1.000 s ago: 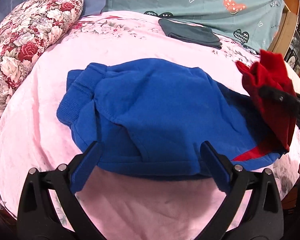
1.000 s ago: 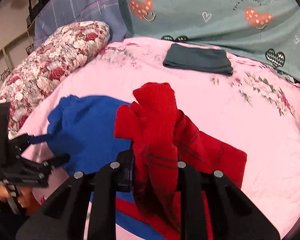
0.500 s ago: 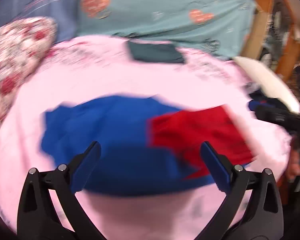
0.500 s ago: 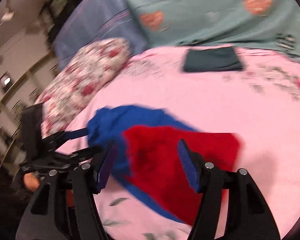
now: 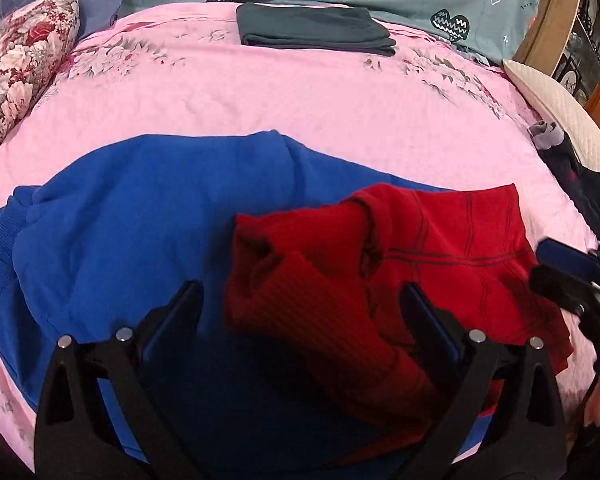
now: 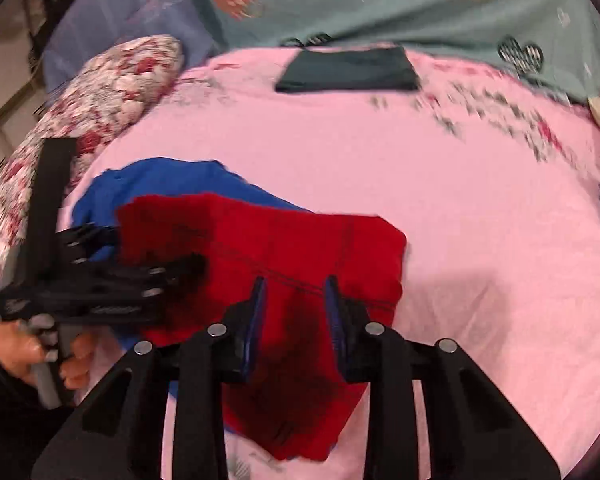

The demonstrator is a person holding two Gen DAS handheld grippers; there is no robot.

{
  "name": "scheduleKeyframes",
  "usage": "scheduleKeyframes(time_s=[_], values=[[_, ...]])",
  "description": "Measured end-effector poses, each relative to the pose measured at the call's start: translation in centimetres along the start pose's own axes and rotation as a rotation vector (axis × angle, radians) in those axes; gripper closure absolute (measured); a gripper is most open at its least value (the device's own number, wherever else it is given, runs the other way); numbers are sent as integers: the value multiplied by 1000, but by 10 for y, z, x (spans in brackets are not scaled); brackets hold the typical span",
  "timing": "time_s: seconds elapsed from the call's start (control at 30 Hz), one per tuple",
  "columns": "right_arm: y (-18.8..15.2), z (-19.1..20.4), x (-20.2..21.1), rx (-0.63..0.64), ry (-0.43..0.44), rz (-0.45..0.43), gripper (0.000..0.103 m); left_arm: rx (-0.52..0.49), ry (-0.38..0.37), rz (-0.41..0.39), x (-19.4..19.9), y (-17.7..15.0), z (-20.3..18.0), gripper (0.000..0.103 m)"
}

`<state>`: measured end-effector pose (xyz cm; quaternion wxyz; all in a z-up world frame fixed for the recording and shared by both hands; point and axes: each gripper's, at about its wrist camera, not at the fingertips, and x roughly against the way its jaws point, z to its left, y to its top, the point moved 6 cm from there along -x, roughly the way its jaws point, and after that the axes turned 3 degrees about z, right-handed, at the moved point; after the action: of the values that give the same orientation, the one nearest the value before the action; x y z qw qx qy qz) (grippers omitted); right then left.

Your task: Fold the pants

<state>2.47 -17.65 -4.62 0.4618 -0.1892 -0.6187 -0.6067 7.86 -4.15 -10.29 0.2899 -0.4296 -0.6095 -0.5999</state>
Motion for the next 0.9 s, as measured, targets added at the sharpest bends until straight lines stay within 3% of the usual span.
scheduleKeyframes(time_s=[0.07,0.13,0.2,0.23,0.27,0.33,0.43,0.5,0.57,0.67,0.83,0.9], values=[[-20,0,-30,0,-15,130,71,1,-5,-13,4,0,-1,2],[-24,2,-29,25,-37,94,70,57,-85,-29,16,1,4,2],[-18,13,-13,-6,48,40,67,115,-125,-92,41,-2,16,2],[-14,21,-1,-9,109,-9,60,140,-146,-137,62,-6,24,2],[-11,27,9,7,111,-63,52,167,-158,-177,82,-13,34,2],[-5,40,22,39,100,-139,50,256,-165,-230,112,-29,62,2],[-4,58,17,75,133,-165,50,469,-117,-279,132,-57,121,2],[-5,68,2,103,138,-143,50,593,-92,-262,126,-72,155,2],[-9,78,-12,128,150,-104,50,690,-121,-199,109,-82,176,3],[-10,82,-20,147,153,-90,50,732,-139,-175,91,-76,185,3],[-11,78,-20,119,151,-104,50,780,-117,-202,75,-57,196,3],[-13,74,-19,109,152,-107,50,799,-148,-199,69,-49,198,5]])
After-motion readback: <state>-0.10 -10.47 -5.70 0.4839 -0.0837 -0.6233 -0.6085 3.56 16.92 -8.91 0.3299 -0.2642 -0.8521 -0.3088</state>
